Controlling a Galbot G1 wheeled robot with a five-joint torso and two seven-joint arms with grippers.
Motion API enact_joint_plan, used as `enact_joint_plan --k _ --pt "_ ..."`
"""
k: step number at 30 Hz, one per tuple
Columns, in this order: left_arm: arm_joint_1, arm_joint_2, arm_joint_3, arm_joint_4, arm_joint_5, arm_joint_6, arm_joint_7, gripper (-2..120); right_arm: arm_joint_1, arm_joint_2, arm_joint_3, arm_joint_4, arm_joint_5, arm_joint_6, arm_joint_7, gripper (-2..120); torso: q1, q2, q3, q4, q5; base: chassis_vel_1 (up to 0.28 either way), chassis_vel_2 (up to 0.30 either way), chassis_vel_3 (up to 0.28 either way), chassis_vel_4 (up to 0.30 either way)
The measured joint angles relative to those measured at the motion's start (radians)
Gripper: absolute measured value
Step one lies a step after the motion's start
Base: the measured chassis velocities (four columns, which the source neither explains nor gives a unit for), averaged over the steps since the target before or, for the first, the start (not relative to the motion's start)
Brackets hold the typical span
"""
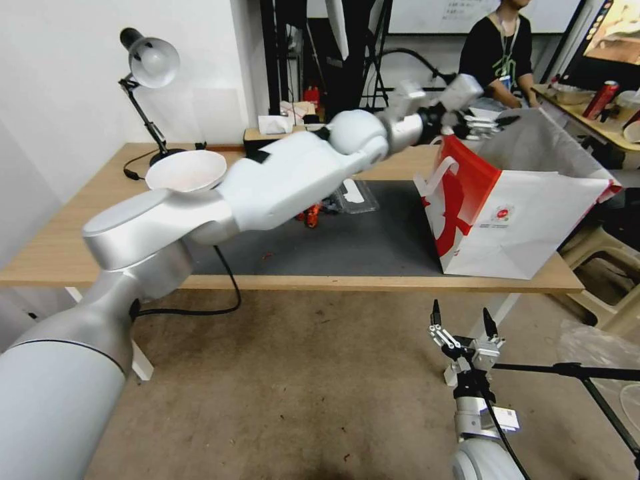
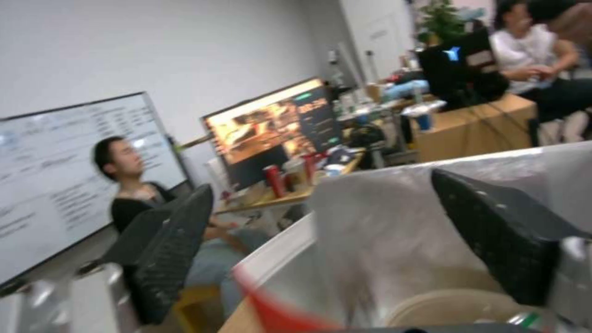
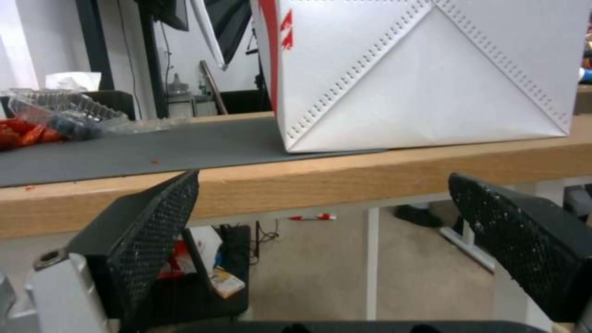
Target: Pick up the trash from the table and place it into the takeout bag.
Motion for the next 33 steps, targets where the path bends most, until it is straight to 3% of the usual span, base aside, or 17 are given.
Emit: enact_joint_plan --k 2,19,25,33 --pt "0.041 0.069 -0.042 -0.040 -0.007 0.009 -0.021 99 0.002 0.000 -0.002 0.001 -0.002 -0.003 0.000 100 0.000 0.000 0.000 0.0002 -0.0002 0.000 0.000 0.000 0.000" --pt "0.259 0.289 -0.214 -0.167 0.007 0.014 -0.077 100 0.000 0.005 -0.007 0.005 -0.012 -0.009 0.000 100 0.000 0.000 0.000 0.0000 -0.0002 0.000 0.000 0.000 0.000" --pt "0.398 0.423 -0.348 -0.249 0.027 0.015 -0.094 100 -0.001 0.005 -0.008 0.007 -0.014 -0.009 0.000 100 0.000 0.000 0.000 0.0001 0.0003 0.000 0.000 0.000 0.000" --pt "0.540 0.496 -0.508 -0.334 0.042 0.032 -0.114 100 0.008 0.008 -0.017 0.003 -0.021 -0.011 0.000 100 0.000 0.000 0.000 -0.0004 -0.0002 0.000 0.000 0.000 0.000"
